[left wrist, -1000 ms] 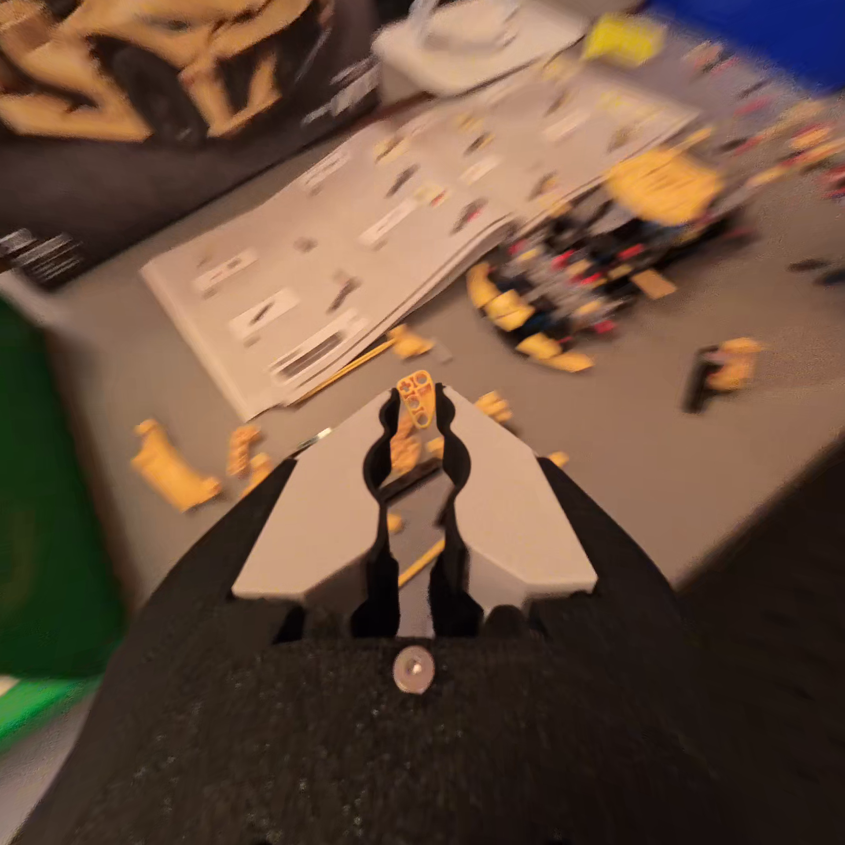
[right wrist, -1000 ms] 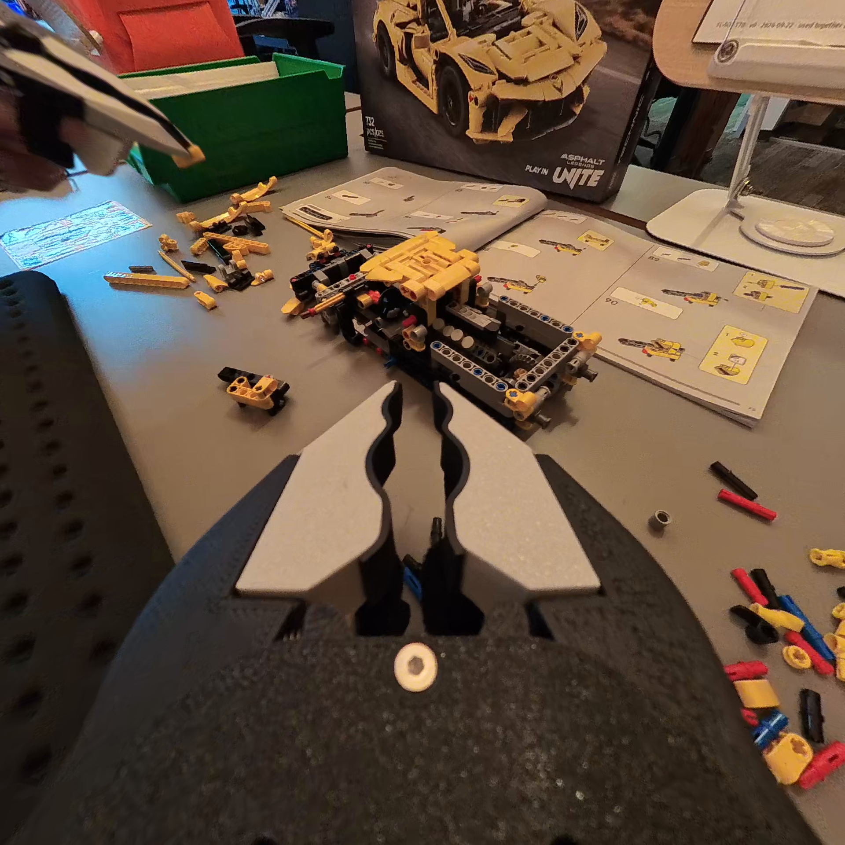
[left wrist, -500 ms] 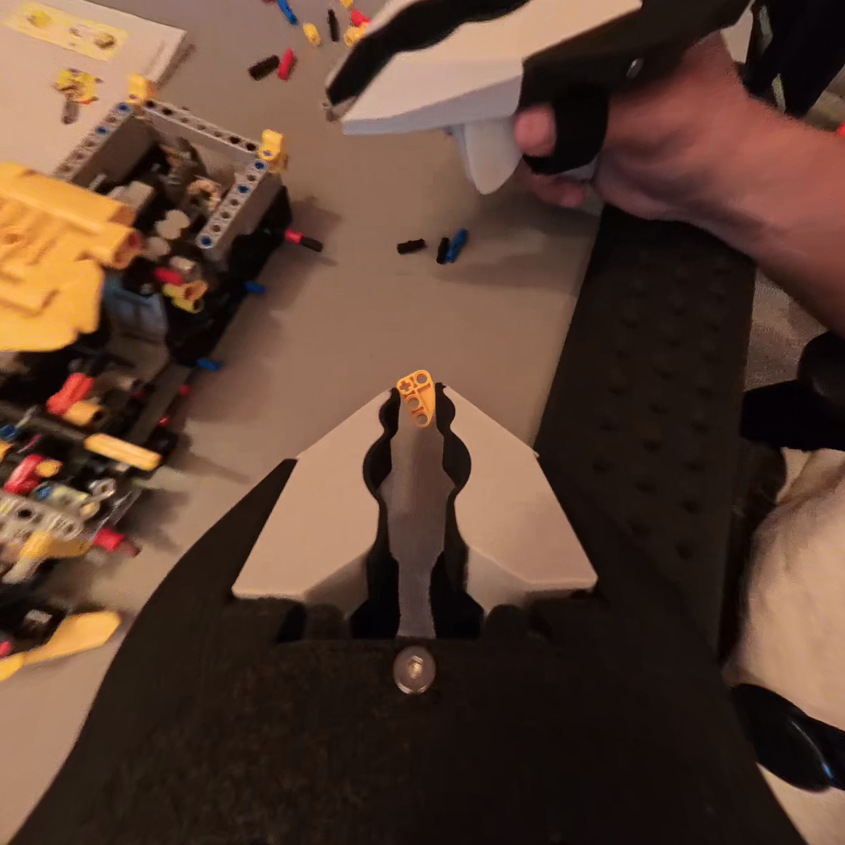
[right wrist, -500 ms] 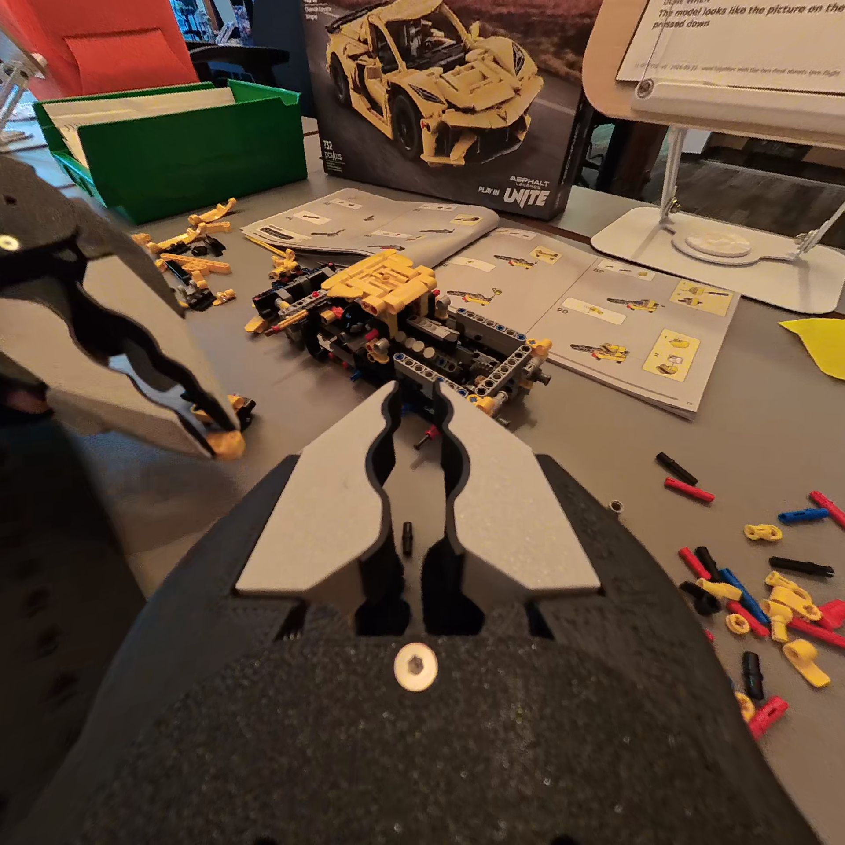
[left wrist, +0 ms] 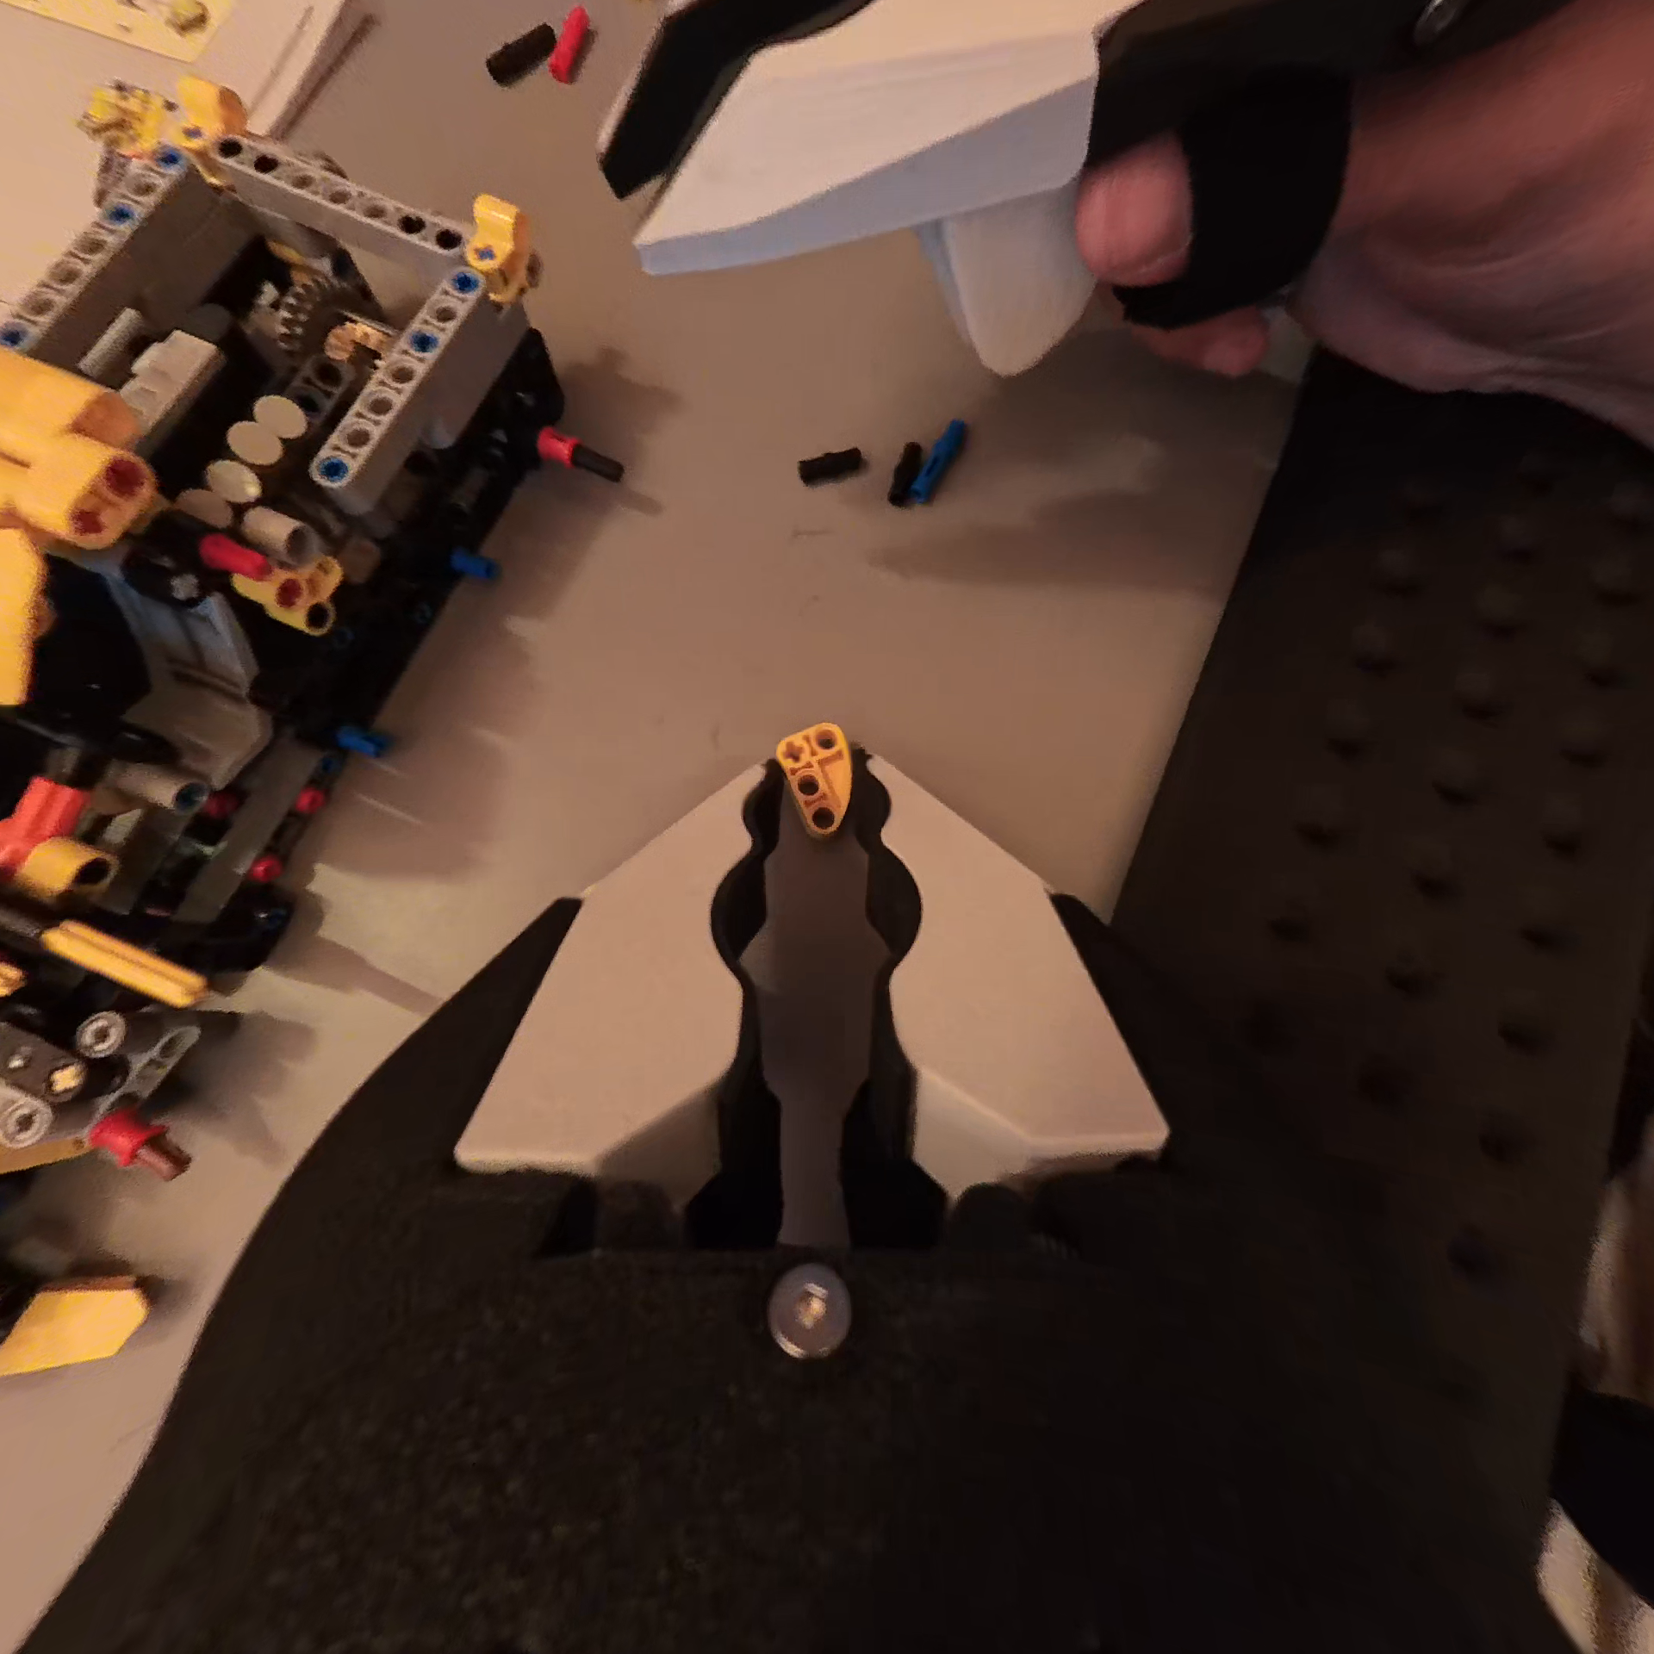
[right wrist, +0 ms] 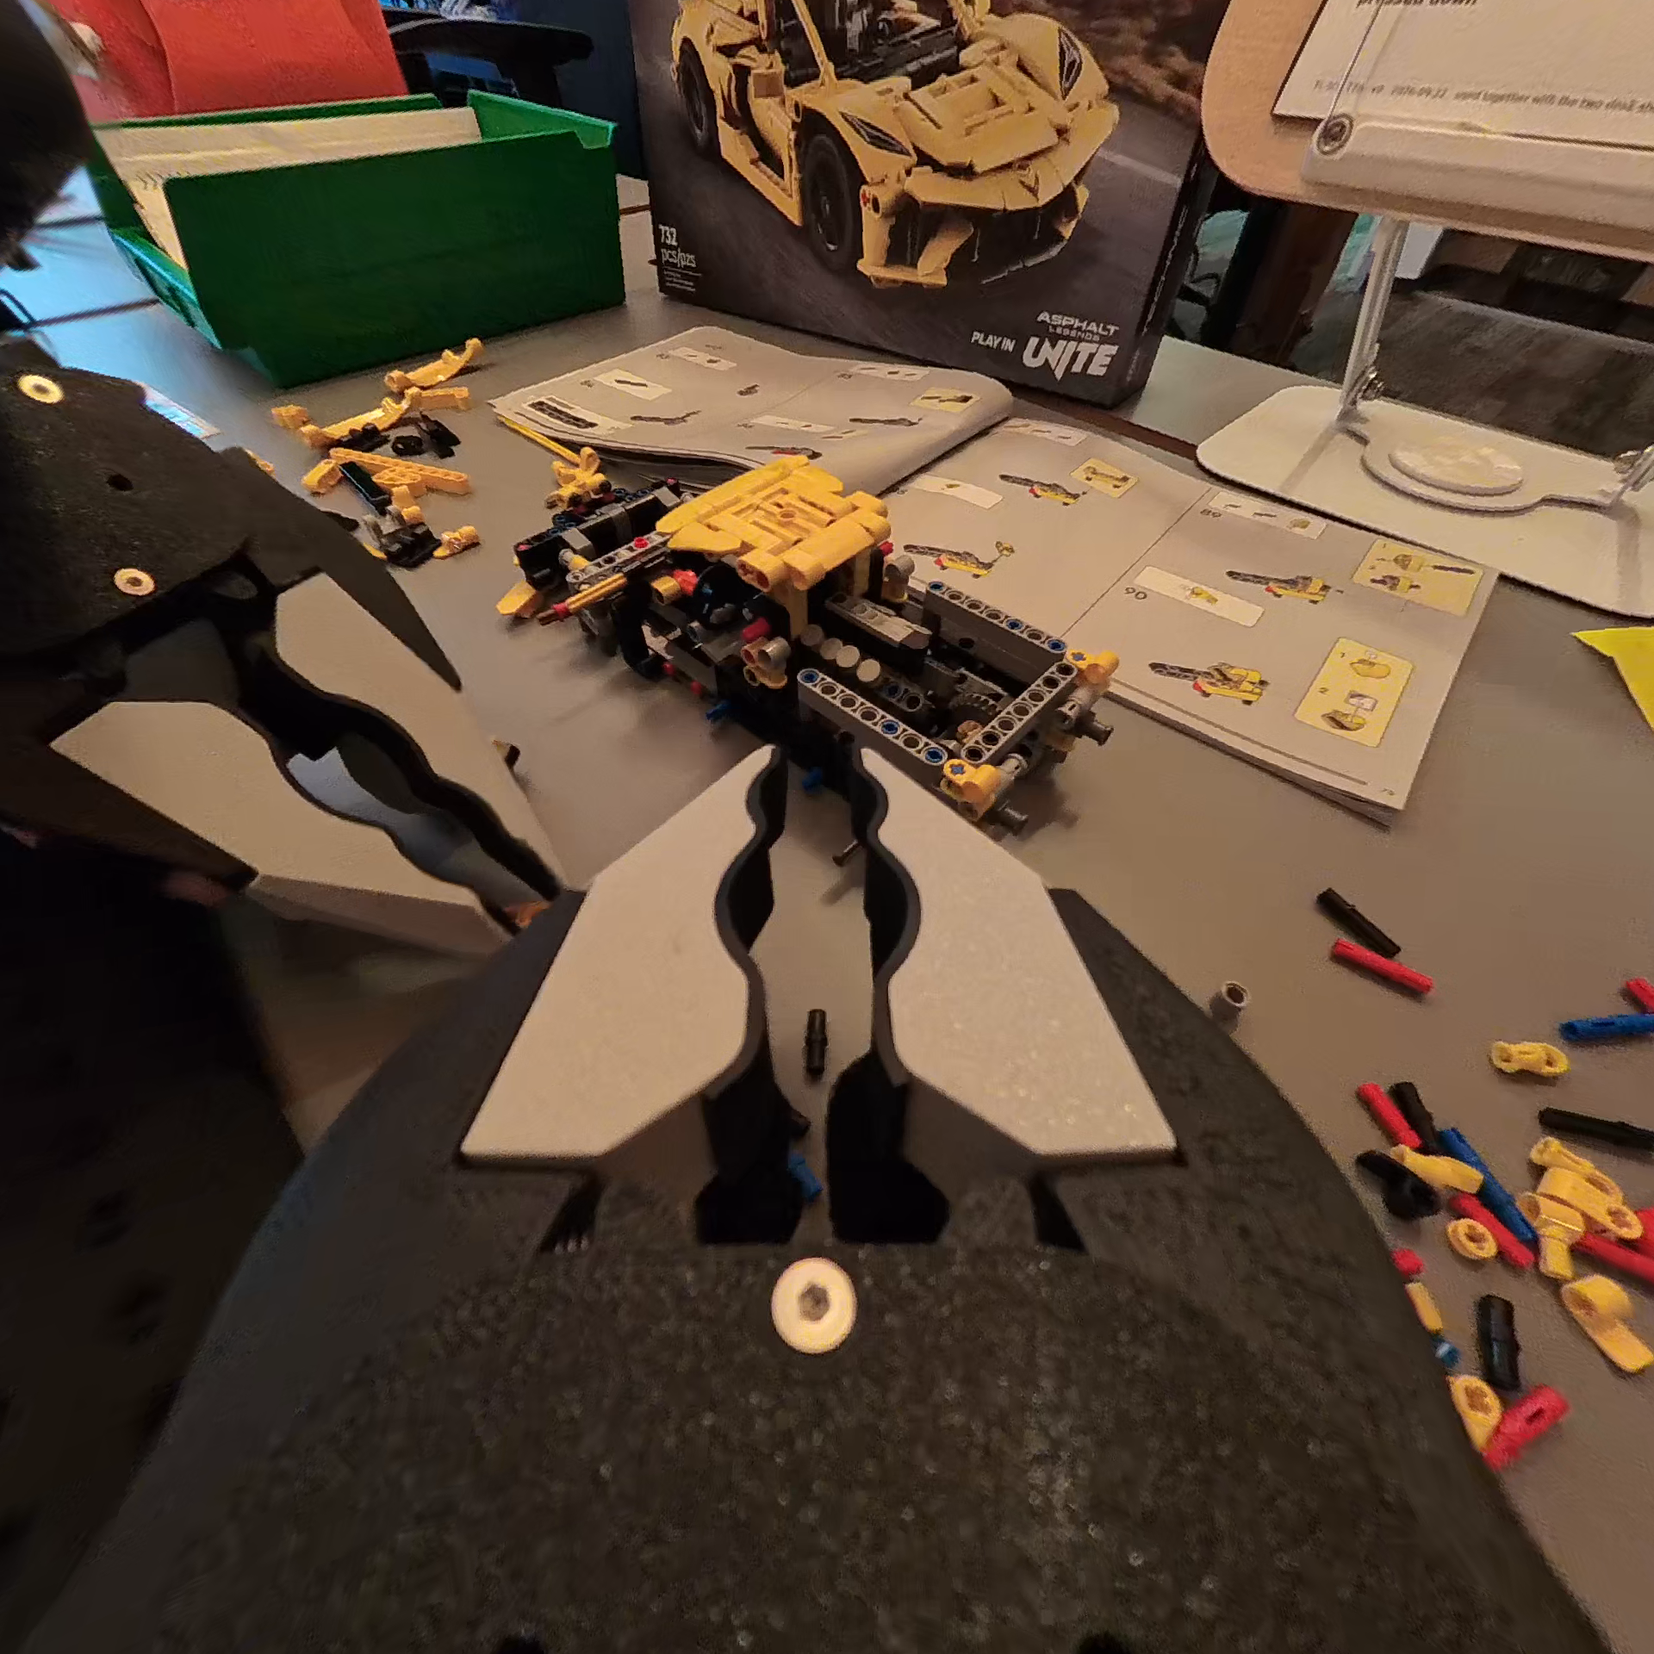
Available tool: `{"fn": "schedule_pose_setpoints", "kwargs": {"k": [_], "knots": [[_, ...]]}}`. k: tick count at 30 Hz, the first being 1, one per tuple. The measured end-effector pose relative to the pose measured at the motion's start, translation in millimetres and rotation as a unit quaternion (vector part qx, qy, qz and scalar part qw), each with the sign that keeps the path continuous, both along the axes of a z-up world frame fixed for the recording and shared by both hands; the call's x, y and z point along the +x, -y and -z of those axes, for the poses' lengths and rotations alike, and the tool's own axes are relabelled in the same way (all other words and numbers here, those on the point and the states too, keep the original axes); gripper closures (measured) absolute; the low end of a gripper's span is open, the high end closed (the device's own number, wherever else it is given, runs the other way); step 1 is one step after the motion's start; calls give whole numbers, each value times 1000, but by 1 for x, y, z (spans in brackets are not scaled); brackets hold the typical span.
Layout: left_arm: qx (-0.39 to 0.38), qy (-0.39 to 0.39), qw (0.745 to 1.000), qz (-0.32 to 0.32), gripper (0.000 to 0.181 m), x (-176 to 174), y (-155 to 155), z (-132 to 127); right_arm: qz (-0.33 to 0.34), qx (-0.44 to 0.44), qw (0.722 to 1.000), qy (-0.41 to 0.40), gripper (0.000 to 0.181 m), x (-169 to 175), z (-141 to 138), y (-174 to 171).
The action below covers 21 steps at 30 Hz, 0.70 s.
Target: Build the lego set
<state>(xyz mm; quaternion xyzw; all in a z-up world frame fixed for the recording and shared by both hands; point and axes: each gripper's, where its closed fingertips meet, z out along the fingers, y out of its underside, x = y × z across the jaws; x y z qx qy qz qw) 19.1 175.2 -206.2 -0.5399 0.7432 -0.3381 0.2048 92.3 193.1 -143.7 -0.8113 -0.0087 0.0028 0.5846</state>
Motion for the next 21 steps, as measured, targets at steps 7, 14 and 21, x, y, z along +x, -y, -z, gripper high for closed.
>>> {"fn": "schedule_pose_setpoints", "kwargs": {"k": [7, 14, 21], "knots": [[-184, 74, 980, -32, 166, 3, -25, -61, -101, 58, 993, 27, 153, -40, -21, 0], [-292, 69, 954, 31, 167, -18, -30, -92, -175, 85, 971, 139, 140, -89, -26, -9], [-316, -51, 940, 116, 166, -45, -12, -81, -240, 68, 955, 162, 159, -125, -18, -10]]}}
